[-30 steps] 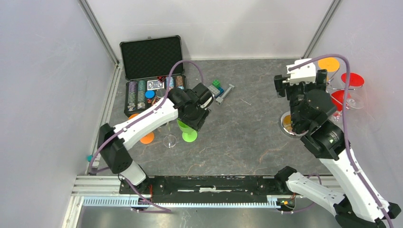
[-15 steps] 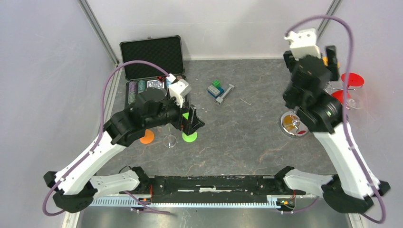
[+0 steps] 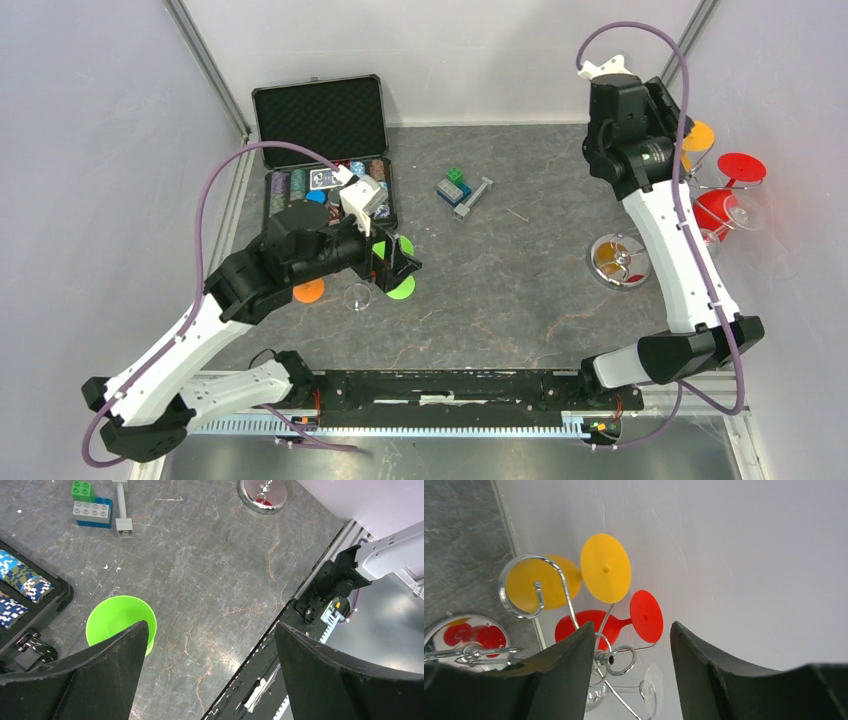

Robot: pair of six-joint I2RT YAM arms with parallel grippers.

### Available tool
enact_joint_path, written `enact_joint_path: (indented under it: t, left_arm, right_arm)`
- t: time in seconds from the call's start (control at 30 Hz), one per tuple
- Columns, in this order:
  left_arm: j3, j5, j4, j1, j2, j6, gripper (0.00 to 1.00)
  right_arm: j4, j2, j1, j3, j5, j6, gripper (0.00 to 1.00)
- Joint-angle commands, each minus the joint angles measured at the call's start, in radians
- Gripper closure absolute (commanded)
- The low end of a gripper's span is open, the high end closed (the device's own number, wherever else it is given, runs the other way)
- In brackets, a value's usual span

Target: Take the wine glass off the wine glass rack

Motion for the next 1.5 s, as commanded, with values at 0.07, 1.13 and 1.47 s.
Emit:
enact_joint_path:
  t: [0.07, 1.13, 1.47]
  left_arm:
    - [-0.021, -0.018, 0.058, -0.003, -0.060, 0.007, 0.00]
    - [-0.066, -0.040, 0.082, -0.003, -0.015, 0.007, 0.00]
    - [-0.077, -0.060, 0.085, -0.003, -0.015, 0.006, 0.00]
  right_arm:
    - [0.018, -0.019, -0.092, 0.005, -0.053, 0.029, 0.37]
    - [0.468, -0.021, -0.225, -0.353, -0.158, -0.327, 0.62]
    - [0.523, 0.000, -0.223, -0.378, -0.111, -0.364, 0.74]
